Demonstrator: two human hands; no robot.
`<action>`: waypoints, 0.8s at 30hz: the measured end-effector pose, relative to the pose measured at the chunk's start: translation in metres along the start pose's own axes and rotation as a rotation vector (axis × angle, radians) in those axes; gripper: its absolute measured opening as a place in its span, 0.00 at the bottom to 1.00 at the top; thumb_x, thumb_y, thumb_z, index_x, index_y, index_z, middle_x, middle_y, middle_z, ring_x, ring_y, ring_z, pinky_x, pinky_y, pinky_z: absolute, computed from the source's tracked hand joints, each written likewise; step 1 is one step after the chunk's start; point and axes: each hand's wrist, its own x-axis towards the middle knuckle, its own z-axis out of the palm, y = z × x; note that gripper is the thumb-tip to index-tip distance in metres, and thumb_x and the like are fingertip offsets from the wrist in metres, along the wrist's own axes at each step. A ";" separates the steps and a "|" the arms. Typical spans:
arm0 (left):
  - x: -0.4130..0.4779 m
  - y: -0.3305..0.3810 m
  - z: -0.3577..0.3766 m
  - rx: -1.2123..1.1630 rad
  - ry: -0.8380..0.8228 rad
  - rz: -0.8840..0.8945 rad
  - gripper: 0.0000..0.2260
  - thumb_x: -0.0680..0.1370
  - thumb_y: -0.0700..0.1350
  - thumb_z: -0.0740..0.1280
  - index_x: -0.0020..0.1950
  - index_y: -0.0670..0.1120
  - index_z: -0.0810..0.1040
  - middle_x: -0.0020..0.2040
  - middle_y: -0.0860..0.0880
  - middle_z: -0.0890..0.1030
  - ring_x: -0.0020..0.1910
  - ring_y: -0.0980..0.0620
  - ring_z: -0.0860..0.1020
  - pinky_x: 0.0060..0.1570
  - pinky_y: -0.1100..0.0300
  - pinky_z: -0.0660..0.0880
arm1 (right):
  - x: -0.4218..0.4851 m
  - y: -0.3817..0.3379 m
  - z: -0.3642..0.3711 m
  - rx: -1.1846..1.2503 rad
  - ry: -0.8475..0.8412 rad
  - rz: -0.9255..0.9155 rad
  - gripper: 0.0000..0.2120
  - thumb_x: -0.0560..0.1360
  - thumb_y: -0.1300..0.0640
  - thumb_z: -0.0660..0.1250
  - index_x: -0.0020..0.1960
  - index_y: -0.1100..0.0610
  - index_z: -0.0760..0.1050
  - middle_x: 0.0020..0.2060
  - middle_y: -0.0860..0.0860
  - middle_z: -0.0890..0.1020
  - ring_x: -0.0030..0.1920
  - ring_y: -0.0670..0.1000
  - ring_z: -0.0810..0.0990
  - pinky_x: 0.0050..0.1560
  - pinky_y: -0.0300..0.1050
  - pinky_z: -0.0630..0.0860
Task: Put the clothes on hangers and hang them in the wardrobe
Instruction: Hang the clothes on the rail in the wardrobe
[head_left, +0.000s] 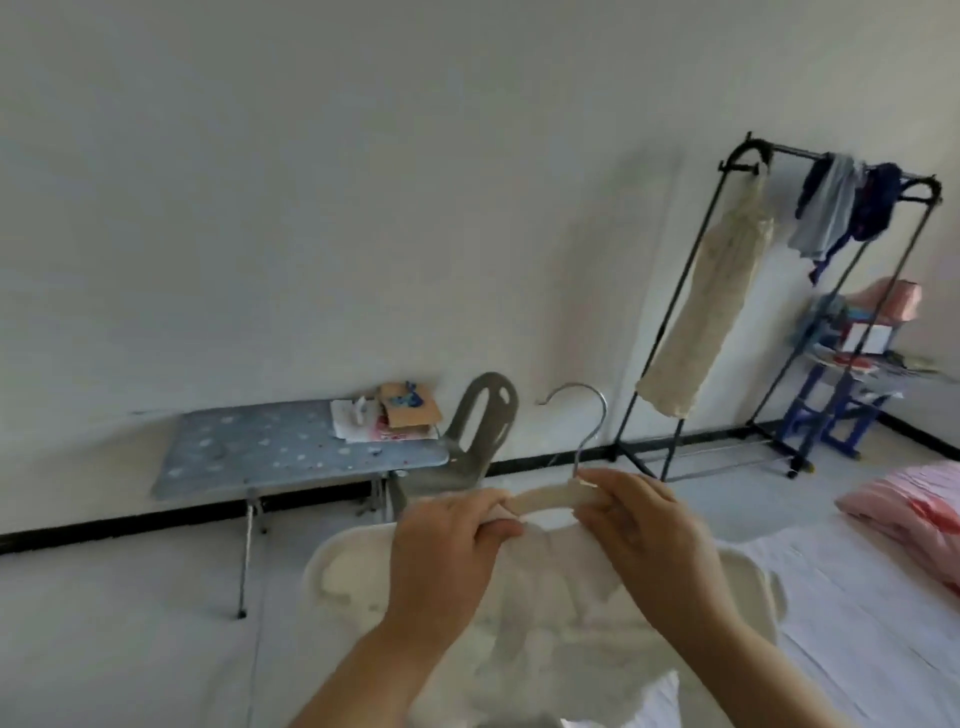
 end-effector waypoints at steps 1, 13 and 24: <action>0.002 -0.016 -0.019 0.012 0.042 -0.021 0.17 0.70 0.59 0.61 0.42 0.49 0.83 0.33 0.56 0.82 0.32 0.59 0.78 0.35 0.66 0.71 | 0.009 -0.015 0.016 -0.004 -0.012 -0.056 0.14 0.69 0.57 0.73 0.54 0.46 0.79 0.40 0.31 0.73 0.43 0.39 0.76 0.42 0.26 0.66; 0.002 -0.186 -0.215 0.359 0.432 -0.393 0.09 0.63 0.48 0.72 0.42 0.46 0.83 0.34 0.53 0.83 0.41 0.55 0.77 0.34 0.69 0.69 | 0.122 -0.200 0.222 0.297 -0.050 -0.706 0.14 0.71 0.54 0.68 0.56 0.53 0.80 0.38 0.51 0.80 0.36 0.52 0.80 0.37 0.37 0.71; -0.050 -0.279 -0.338 0.838 0.570 -0.687 0.16 0.76 0.45 0.67 0.64 0.49 0.75 0.58 0.56 0.77 0.56 0.59 0.72 0.55 0.68 0.62 | 0.180 -0.366 0.368 0.561 -0.149 -1.070 0.25 0.60 0.65 0.79 0.56 0.54 0.81 0.37 0.52 0.79 0.31 0.51 0.79 0.23 0.36 0.73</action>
